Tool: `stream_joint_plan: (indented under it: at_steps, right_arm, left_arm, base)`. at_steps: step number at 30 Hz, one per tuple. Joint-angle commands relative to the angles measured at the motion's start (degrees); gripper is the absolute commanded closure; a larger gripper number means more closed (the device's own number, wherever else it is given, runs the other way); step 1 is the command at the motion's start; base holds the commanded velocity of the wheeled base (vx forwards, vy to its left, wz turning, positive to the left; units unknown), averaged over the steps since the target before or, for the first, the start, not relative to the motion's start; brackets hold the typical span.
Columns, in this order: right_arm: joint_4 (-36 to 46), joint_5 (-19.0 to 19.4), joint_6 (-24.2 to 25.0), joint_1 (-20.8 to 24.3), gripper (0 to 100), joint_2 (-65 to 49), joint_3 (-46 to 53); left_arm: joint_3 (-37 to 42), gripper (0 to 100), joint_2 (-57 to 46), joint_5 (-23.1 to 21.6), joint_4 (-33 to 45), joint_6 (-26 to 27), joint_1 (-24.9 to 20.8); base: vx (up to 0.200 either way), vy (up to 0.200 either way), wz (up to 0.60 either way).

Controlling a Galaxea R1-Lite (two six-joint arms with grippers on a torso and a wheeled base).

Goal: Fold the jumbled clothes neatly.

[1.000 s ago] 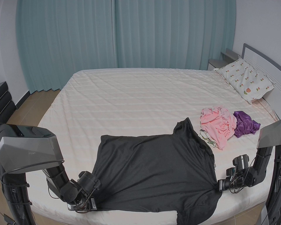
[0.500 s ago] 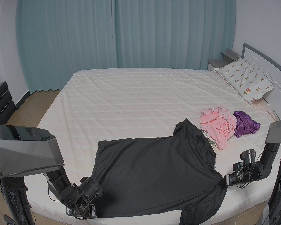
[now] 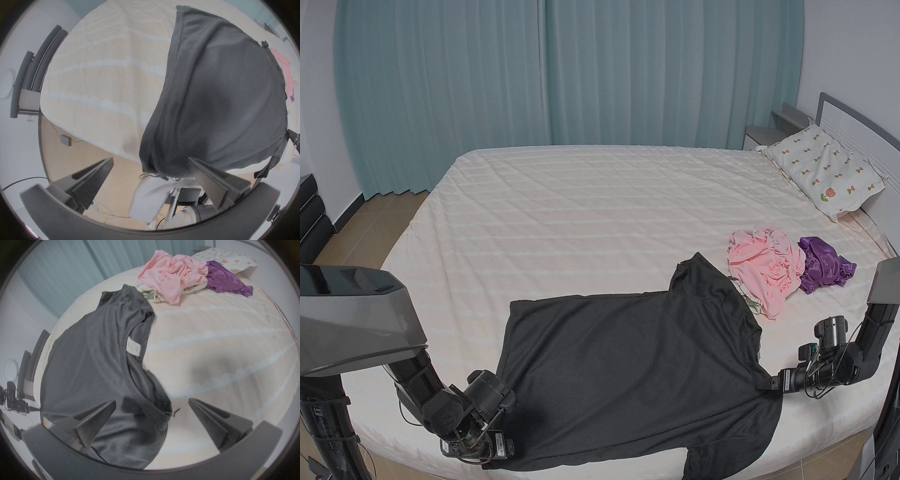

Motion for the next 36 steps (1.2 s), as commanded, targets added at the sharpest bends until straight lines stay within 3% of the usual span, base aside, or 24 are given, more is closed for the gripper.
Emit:
stream_joint_plan:
  at_steps: [1,6,9,21,27,36]
  right_arm:
    - [-0.7,0.0,6.2,-0.3,0,-4.8,-2.6]
    - [-0.7,0.1,12.0,0.1,0,-5.8,-4.6]
    - [-1.2,0.1,12.0,0.3,0,-5.0,-4.6]
    - [-1.7,0.4,12.1,0.6,0,-4.8,-4.3]
    - [-1.8,0.4,12.0,1.0,0,-4.3,-4.1]
    - [-1.7,0.4,12.0,1.0,0,-4.2,-4.1]
  left_arm:
    - [-1.1,0,-6.0,-2.1,-3.2,-0.4,3.7]
    - [-2.0,0,-7.2,-2.8,-10.5,-1.4,7.2]
    - [-3.7,0,-7.2,-3.1,-12.1,-5.0,8.7]
    - [-5.9,0,-7.1,-5.7,-12.5,-8.6,11.0]
    - [-5.8,0,-6.8,-7.8,-12.5,-8.4,11.0]
    - [-5.8,0,-6.7,-7.9,-12.1,-8.7,10.8]
  base:
    - [0.000,0.000,0.00]
    - [0.000,0.000,0.00]
    - [0.000,0.000,0.00]
    - [0.000,0.000,0.00]
    - [0.200,0.000,0.00]
    - [0.000,0.000,0.00]
